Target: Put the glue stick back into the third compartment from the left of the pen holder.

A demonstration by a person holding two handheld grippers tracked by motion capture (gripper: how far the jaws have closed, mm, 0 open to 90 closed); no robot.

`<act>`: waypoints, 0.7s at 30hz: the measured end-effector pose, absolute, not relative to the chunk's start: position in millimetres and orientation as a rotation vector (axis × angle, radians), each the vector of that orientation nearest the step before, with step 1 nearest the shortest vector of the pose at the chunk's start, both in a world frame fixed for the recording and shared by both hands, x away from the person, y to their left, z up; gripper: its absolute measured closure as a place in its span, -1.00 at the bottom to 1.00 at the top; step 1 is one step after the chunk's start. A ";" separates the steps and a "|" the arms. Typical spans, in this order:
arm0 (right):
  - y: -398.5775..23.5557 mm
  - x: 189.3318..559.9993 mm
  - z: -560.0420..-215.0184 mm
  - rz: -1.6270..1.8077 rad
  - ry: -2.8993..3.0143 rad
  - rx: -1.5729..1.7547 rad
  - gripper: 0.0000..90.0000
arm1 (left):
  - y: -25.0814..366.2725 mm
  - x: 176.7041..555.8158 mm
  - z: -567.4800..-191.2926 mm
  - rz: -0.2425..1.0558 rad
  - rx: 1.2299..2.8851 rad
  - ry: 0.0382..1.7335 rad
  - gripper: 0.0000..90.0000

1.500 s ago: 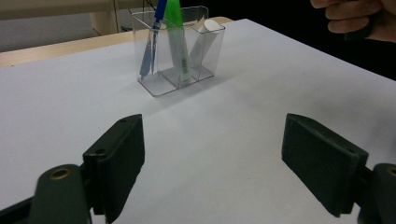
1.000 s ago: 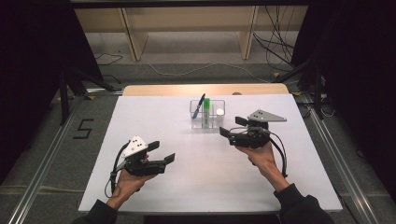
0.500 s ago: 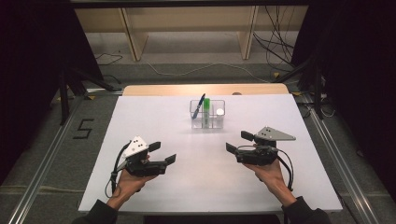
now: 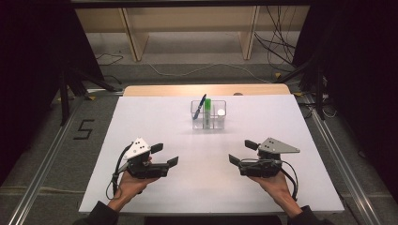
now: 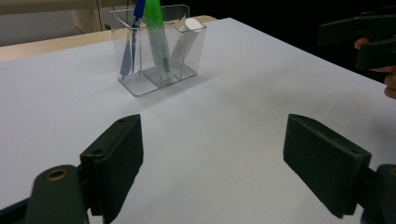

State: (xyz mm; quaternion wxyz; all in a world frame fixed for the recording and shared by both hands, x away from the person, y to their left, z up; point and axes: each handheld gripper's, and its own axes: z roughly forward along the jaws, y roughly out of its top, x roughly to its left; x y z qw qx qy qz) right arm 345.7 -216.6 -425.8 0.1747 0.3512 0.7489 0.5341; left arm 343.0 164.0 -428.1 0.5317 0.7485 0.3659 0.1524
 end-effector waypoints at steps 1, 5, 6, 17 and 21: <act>-217.5 344.0 -426.2 1.513 2.123 1.005 -0.62 | 163.6 342.8 -428.3 0.362 1.783 0.875 -0.56; -221.1 338.3 -429.0 1.500 2.130 1.008 -0.62 | 163.1 342.0 -428.9 0.359 1.792 0.872 -0.56; -222.1 337.6 -429.9 1.501 2.130 1.003 -0.62 | 162.8 341.8 -428.9 0.360 1.793 0.872 -0.56; -233.9 325.4 -438.4 1.489 2.141 1.045 -0.62 | 160.2 339.7 -430.9 0.345 1.814 0.872 -0.57; -237.8 322.2 -440.8 1.481 2.140 1.050 -0.62 | 160.5 339.1 -430.8 0.341 1.814 0.871 -0.57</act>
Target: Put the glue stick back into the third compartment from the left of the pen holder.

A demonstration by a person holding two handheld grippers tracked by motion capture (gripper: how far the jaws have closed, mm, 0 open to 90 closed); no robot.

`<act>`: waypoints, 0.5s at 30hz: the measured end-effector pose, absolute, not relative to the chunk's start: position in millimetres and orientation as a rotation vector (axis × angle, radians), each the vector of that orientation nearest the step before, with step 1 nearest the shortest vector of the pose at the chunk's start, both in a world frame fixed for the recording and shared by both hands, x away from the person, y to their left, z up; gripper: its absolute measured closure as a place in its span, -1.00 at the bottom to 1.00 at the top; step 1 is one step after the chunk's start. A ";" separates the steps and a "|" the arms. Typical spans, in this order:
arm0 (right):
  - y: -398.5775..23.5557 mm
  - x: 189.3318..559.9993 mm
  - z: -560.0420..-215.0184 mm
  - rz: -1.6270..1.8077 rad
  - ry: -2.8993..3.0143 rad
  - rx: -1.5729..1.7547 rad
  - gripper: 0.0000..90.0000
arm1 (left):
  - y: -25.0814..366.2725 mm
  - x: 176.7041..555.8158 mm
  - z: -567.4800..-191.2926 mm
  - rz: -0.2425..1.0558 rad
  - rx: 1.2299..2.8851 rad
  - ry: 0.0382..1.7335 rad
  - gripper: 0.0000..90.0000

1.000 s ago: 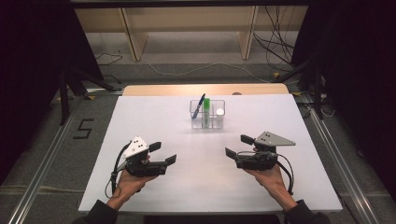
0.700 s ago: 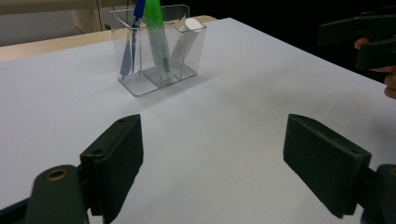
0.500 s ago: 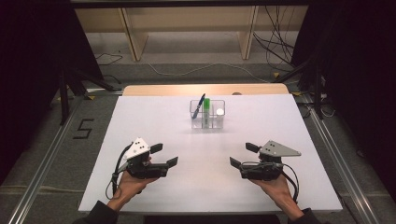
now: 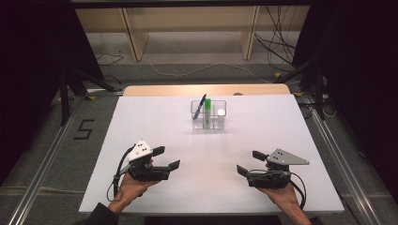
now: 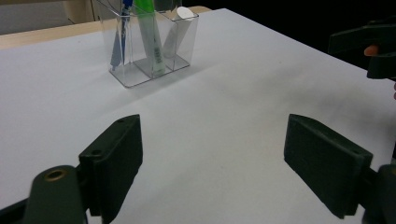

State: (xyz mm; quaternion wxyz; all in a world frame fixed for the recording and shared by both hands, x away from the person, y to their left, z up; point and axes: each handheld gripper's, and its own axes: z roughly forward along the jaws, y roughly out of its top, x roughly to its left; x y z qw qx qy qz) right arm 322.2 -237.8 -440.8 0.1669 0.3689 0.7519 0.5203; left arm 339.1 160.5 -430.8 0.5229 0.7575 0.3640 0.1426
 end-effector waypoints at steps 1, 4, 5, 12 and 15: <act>-238.3 321.5 -441.1 1.482 2.137 1.064 -0.62 | 160.5 339.1 -430.7 0.341 1.813 0.872 -0.57; -239.1 321.7 -441.2 1.485 2.135 1.067 -0.62 | 160.8 339.4 -430.5 0.344 1.813 0.870 -0.57; -238.9 321.8 -441.1 1.482 2.134 1.068 -0.62 | 161.1 339.5 -430.3 0.342 1.811 0.871 -0.57; -239.6 323.2 -441.4 1.486 2.126 1.070 -0.62 | 161.6 340.0 -430.1 0.347 1.801 0.872 -0.57; -239.6 323.6 -441.4 1.489 2.124 1.064 -0.62 | 161.6 340.3 -430.2 0.346 1.805 0.870 -0.57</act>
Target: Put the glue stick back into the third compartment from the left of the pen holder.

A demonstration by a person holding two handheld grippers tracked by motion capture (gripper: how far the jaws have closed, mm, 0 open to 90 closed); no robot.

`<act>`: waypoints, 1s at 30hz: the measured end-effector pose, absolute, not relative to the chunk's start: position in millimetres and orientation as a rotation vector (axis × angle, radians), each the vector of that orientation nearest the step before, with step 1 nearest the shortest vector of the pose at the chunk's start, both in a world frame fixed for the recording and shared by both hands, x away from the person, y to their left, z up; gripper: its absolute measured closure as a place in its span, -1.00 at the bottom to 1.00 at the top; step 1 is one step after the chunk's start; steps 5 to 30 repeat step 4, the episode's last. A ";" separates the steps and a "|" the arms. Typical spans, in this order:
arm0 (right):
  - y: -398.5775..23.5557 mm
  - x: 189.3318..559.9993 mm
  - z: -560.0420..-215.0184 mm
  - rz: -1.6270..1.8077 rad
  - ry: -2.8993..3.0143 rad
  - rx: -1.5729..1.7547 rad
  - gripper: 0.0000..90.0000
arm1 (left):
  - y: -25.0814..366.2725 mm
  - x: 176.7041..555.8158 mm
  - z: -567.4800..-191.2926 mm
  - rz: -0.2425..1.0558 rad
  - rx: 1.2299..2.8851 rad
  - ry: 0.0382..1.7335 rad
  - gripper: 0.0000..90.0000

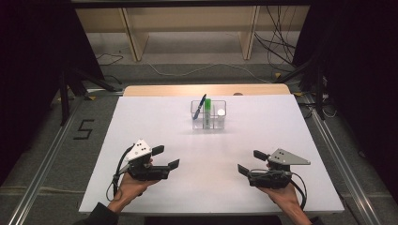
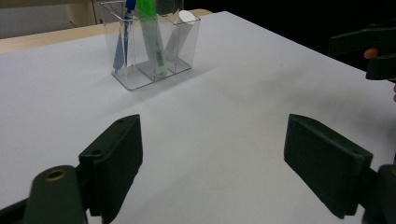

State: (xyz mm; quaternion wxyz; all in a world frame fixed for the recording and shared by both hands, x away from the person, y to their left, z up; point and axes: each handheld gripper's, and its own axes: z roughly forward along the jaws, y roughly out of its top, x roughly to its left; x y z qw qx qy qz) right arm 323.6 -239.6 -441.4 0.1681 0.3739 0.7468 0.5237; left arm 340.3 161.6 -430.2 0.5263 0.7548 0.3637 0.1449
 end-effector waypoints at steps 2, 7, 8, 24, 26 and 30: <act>-239.6 323.7 -441.5 1.490 2.124 1.064 -0.62 | 161.5 340.3 -430.2 0.347 1.805 0.869 -0.57; -239.5 324.0 -441.9 1.490 2.124 1.068 -0.62 | 161.8 340.3 -430.1 0.348 1.809 0.866 -0.57; -239.5 324.0 -441.9 1.490 2.124 1.068 -0.62 | 161.8 340.3 -430.1 0.348 1.809 0.866 -0.57; -239.5 324.0 -441.9 1.490 2.124 1.068 -0.62 | 161.8 340.3 -430.1 0.348 1.809 0.866 -0.57; -239.5 324.0 -441.9 1.490 2.124 1.068 -0.62 | 161.8 340.3 -430.1 0.348 1.809 0.866 -0.57; -239.5 324.0 -441.9 1.490 2.124 1.068 -0.62 | 161.8 340.3 -430.1 0.348 1.809 0.866 -0.57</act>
